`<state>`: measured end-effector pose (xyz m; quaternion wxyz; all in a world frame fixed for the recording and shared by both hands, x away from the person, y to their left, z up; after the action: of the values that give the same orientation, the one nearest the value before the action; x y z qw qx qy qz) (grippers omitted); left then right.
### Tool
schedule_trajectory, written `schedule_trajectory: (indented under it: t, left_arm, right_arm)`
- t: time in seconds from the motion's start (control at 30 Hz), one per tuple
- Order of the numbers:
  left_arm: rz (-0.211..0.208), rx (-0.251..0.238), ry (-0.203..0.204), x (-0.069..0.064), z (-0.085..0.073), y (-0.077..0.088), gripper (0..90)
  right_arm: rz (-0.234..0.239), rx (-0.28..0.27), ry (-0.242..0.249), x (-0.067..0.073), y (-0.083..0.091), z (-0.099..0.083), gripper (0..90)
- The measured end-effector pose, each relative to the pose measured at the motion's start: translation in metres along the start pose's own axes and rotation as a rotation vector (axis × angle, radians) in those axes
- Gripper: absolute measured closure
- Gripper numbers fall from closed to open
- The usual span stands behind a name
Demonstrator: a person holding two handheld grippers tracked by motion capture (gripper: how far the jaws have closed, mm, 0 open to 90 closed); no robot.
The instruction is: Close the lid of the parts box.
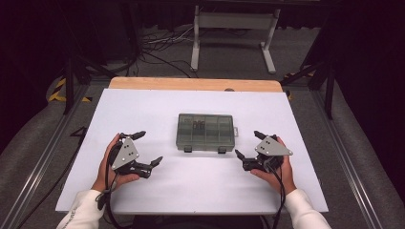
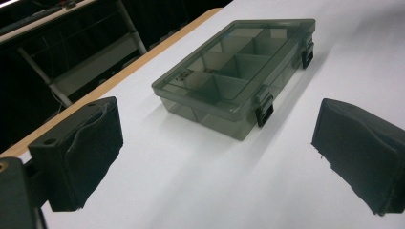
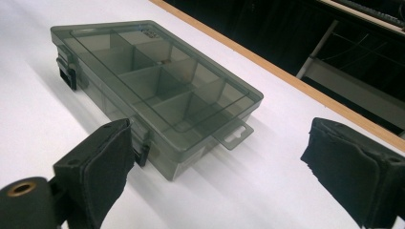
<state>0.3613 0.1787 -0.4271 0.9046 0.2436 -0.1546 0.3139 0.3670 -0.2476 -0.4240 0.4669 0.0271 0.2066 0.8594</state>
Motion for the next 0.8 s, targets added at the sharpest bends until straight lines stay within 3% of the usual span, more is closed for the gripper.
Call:
schedule_trajectory:
  t: [0.57,0.8]
  left_arm:
    - [0.017,0.045,0.026,-0.002,-0.026,0.021,3.6]
    - [0.025,0.064,0.065,-0.003,-0.04,0.034,3.6]
  right_arm:
    - [-0.026,0.015,0.003,-0.008,0.018,-0.023,9.8]
    - [-0.021,0.037,-0.006,-0.006,0.022,-0.033,9.7]
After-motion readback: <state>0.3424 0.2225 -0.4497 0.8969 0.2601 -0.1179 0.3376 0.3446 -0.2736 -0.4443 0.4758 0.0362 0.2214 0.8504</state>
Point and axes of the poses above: each handheld gripper's, and its own axes: y roughly backward along the jaws, z roughly out of its top, x roughly to its left, the point moved 1 cm from there along -y, roughly forward along the jaws, and after that the axes turned 10 degrees about -y, right-handed, at the moved point
